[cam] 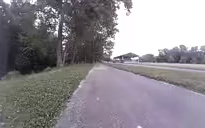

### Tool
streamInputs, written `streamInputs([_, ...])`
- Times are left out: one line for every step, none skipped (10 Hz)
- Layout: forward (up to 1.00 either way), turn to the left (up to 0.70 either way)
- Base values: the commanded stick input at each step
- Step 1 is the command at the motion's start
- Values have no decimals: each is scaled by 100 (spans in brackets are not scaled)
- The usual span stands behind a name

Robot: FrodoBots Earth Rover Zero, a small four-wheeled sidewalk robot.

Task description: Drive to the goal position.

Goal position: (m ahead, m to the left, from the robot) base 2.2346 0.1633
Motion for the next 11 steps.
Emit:
streamInputs([70, -1])
streamInputs([70, 0])
streamInputs([70, 0])
streamInputs([70, 0])
streamInputs([70, 0])
streamInputs([70, 0])
streamInputs([70, 0])
streamInputs([70, 0])
streamInputs([70, 0])
streamInputs([70, 0])
streamInputs([70, 0])
